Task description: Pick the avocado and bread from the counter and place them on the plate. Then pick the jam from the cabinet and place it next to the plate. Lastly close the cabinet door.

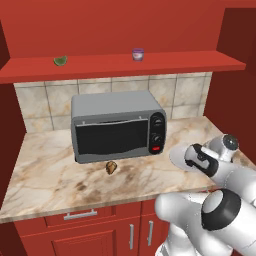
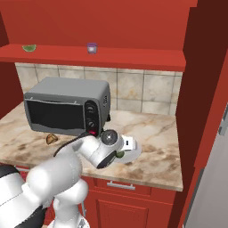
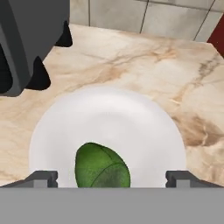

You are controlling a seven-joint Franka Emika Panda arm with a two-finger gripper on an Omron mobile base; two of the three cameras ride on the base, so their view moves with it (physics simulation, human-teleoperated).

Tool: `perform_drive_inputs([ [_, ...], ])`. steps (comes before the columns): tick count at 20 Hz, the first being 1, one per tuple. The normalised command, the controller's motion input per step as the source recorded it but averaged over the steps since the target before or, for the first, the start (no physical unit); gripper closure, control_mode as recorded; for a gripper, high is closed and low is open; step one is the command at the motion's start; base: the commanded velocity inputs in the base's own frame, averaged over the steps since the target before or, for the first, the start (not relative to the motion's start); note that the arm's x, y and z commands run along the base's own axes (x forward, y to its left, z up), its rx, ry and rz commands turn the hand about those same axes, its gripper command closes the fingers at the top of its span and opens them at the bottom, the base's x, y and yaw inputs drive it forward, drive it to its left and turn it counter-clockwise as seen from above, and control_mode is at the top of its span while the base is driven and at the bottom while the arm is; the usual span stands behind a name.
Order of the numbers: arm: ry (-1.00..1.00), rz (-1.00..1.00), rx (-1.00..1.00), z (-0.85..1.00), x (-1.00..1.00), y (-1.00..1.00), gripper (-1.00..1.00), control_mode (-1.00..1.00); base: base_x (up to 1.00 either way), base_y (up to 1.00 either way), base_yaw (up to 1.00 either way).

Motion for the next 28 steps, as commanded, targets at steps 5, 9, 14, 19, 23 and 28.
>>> perform_drive_inputs([
  [5, -0.17, 0.00, -0.03, 0.52, -0.55, 0.20, -1.00, -1.00, 0.00, 0.00, 0.00],
  [9, -0.06, 0.00, -0.09, 0.72, -0.53, 0.38, -1.00, -1.00, 0.00, 0.00, 0.00],
  [14, 0.00, 0.00, -0.10, 0.63, -0.42, 0.51, -1.00, -1.00, 0.00, 0.00, 0.00],
  [19, 0.00, 0.00, -0.04, 0.40, -0.44, 0.48, -1.00, -1.00, 0.00, 0.00, 0.00],
  [23, 0.00, -0.01, 0.00, 0.25, -0.51, 0.36, -1.00, -1.00, 0.00, 0.00, 0.00],
  [28, 0.00, 0.00, 0.00, 0.11, -0.64, 0.36, -1.00, -1.00, 0.00, 0.00, 0.00],
])
